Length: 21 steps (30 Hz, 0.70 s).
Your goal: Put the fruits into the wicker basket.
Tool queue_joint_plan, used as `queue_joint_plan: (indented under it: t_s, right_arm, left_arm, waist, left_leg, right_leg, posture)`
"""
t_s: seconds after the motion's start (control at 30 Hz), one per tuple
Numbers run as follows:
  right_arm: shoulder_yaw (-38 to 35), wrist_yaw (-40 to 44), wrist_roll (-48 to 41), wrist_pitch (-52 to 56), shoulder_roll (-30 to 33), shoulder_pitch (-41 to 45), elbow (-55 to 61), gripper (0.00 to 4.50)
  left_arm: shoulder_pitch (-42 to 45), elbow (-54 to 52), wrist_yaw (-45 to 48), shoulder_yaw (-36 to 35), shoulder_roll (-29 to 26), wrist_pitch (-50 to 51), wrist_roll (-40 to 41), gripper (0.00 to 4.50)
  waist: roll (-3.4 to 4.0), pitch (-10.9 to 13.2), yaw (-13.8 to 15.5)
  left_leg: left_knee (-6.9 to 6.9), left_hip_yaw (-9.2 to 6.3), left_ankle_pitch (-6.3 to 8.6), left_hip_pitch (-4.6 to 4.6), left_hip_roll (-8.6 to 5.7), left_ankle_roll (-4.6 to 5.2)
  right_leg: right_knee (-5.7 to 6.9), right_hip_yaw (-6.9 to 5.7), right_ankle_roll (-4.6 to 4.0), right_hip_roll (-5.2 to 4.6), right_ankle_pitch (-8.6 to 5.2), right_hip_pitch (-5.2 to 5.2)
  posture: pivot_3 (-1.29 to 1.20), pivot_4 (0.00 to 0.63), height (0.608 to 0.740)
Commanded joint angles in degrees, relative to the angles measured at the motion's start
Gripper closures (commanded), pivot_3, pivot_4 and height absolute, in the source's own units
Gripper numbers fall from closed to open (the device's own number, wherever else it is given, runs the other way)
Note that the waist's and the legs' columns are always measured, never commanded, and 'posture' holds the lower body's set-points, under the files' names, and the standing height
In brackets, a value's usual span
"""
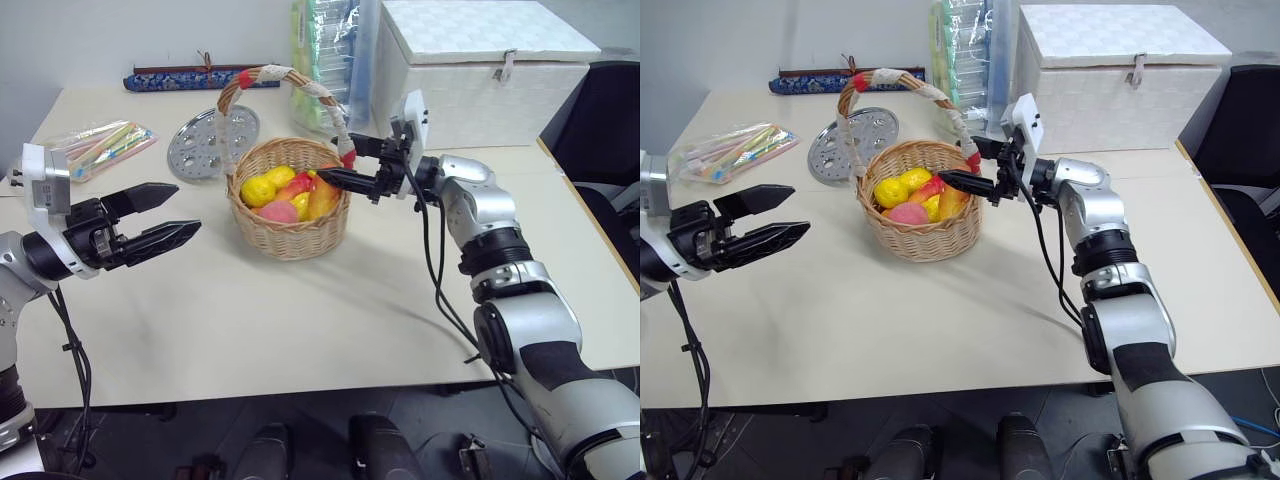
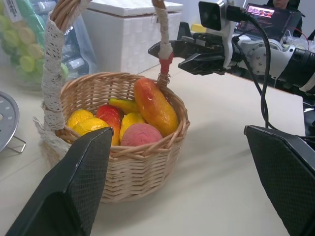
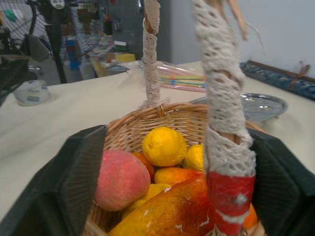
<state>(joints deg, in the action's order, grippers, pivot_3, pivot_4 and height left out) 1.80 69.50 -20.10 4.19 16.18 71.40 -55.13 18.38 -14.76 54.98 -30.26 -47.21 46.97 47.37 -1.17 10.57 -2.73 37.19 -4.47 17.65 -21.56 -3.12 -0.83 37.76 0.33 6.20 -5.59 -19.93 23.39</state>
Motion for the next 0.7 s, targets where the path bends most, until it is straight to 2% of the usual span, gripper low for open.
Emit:
queue_joint_plan:
  t_s: [0.03, 0.2, 0.3, 0.4, 0.53, 0.63, 0.7]
  right_arm:
    - [-1.0, 2.9, 1.7, -3.9, -0.9, 3.1, -3.1, 1.83]
    - [-2.8, 6.4, 0.8, -2.6, 0.2, 1.2, -0.4, 3.35]
    - [-3.7, 6.6, -0.2, -0.5, 3.3, -5.8, 10.4, 4.32]
    - [-7.2, 1.8, -4.6, 6.0, 6.1, -14.3, 26.7, 4.32]
    - [-18.2, -12.9, -10.9, 16.8, 11.6, -27.7, 51.1, 4.32]
    - [-25.1, -20.0, -12.6, 21.3, 16.1, -35.0, 59.1, 4.32]
    - [-27.2, -22.3, -13.2, 22.3, 17.8, -37.5, 60.8, 4.32]
  left_arm:
    - [-0.7, -3.6, -1.2, 0.5, 0.1, -0.7, 1.9, 0.0]
    - [-0.6, -4.9, -2.6, 1.8, 0.4, -0.6, 3.3, 0.0]
    - [0.7, -4.2, -2.6, 4.1, 0.6, -1.3, 3.1, 0.0]
    - [2.4, -2.6, -2.1, 6.4, 0.9, -2.4, 2.2, 0.0]
    - [5.7, 1.3, 0.1, 11.3, 1.8, -4.7, 0.0, 0.0]
    - [8.4, 4.3, 1.7, 14.1, 2.2, -6.2, -1.2, 0.0]
    - [9.4, 5.5, 2.5, 15.2, 2.4, -7.0, -1.8, 0.0]
  waist:
    - [0.0, 0.0, -0.4]
    - [0.0, 0.0, -0.6]
    - [0.0, 0.0, -0.3]
    - [0.0, 0.0, 0.5]
    - [0.04, 0.0, 1.9]
    - [0.12, 0.1, 2.5]
    - [0.12, 0.1, 2.5]
  left_leg:
    - [-0.01, -0.02, 0.01, 0.0, 0.01, -0.02]
    - [-0.01, -0.02, 0.03, 0.0, 0.06, -0.07]
    - [0.01, -0.04, 0.04, 0.0, 0.08, -0.09]
    - [0.1, -0.07, 0.06, -0.05, 0.06, -0.09]
    - [0.15, -0.16, 0.08, -0.14, 0.05, -0.09]
    - [0.3, -0.11, 0.09, -0.28, 0.01, -0.12]
    - [0.35, -0.1, 0.1, -0.29, 0.01, -0.11]
  right_leg:
    - [0.0, 0.0, 0.0, 0.0, 0.0, 0.0]
    - [0.01, -0.03, -0.01, 0.03, 0.0, 0.01]
    - [0.0, -0.05, -0.01, 0.03, 0.0, -0.01]
    - [-0.03, -0.09, 0.0, 0.01, 0.0, -0.03]
    - [-0.11, -0.13, 0.0, -0.01, 0.01, 0.03]
    - [-0.09, -0.08, -0.01, 0.0, 0.01, 0.16]
    - [-0.07, -0.06, -0.06, 0.03, 0.04, 0.16]
  posture:
    - [0.0, 0.15, 0.74]
    - [0.0, 0.15, 0.74]
    - [0.0, 0.15, 0.74]
    - [0.0, 0.15, 0.74]
    - [0.0, 0.15, 0.74]
    - [0.0, 0.15, 0.74]
    - [0.0, 0.15, 0.74]
